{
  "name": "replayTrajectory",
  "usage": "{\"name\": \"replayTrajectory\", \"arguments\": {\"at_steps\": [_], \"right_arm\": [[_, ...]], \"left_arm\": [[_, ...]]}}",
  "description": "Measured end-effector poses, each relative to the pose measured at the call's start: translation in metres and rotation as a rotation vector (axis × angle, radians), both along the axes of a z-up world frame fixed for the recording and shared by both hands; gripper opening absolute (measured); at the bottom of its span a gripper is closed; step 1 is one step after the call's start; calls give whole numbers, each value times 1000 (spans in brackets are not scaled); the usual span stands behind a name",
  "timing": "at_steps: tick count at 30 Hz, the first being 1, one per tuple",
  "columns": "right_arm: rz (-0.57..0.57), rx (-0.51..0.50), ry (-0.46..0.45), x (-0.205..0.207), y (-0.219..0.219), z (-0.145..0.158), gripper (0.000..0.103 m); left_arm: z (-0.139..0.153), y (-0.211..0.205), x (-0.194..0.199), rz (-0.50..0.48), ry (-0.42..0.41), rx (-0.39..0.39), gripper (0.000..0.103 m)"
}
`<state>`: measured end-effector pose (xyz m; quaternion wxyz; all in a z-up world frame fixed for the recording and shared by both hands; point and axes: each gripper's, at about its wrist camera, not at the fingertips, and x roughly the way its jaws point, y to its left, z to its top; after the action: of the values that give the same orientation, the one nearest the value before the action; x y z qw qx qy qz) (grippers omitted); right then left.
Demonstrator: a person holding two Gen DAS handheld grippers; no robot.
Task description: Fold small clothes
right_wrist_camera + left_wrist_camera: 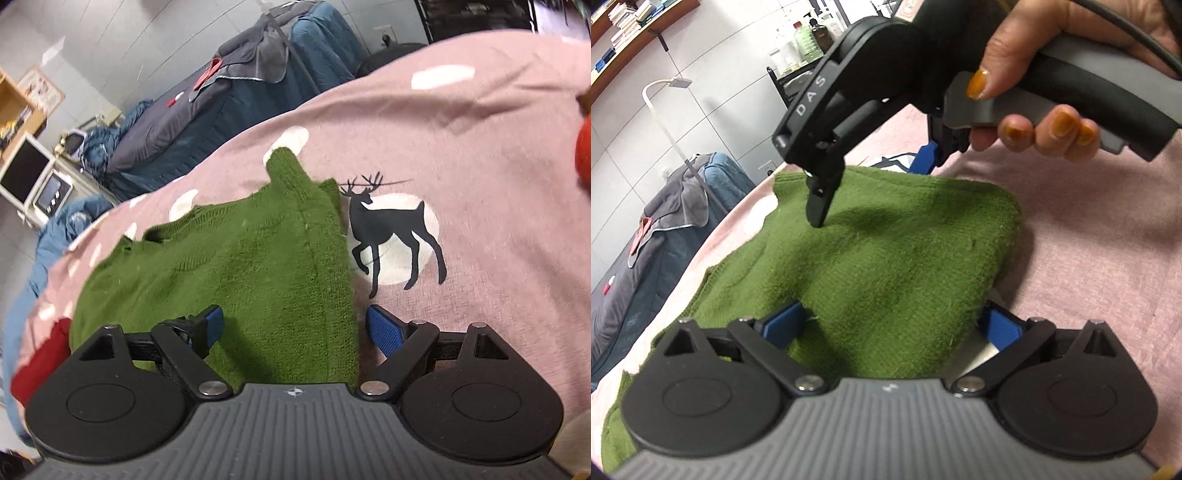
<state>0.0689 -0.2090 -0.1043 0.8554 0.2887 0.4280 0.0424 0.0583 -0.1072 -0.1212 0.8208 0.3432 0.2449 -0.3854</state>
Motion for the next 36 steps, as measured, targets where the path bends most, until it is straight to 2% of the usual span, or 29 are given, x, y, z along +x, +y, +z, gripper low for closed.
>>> {"name": "replayTrajectory", "arguments": {"at_steps": [5,8,11,13,15,16,18,19,21,24,25,30,36], "right_arm": [[18,90,0,12,-3,-5,103],[-9,181,3,23,-10,-12,103],[-36,241,7,31,-13,-16,103],[-30,213,18,36,-10,-15,103],[-16,177,29,41,-8,-15,84],[-18,180,37,41,-9,-15,80],[-28,206,56,41,-17,-18,56],[-30,208,62,41,-19,-19,51],[-26,216,54,39,-21,-19,33],[-50,232,44,37,-15,-16,31],[-57,246,37,36,-14,-13,30],[-43,443,-6,41,-8,17,30],[40,552,1,69,47,66,30]], "left_arm": [[-1,-1,-5,-11,-23,1,103],[-2,-4,-7,7,-35,0,103],[-3,-10,-13,-16,-89,6,102],[-3,-13,-15,-47,-88,-3,87],[-2,-17,-16,-57,-85,-14,79],[-2,-18,-17,-67,-90,-17,71],[-3,-20,-19,-74,-87,-21,64],[-3,-20,-19,-72,-82,-26,61],[0,-17,-17,-69,-64,-52,53],[12,-4,-9,-51,-21,-125,33],[18,2,-6,-43,-9,-158,30],[50,46,-2,26,8,-315,28],[90,127,13,210,87,-580,28]]}}
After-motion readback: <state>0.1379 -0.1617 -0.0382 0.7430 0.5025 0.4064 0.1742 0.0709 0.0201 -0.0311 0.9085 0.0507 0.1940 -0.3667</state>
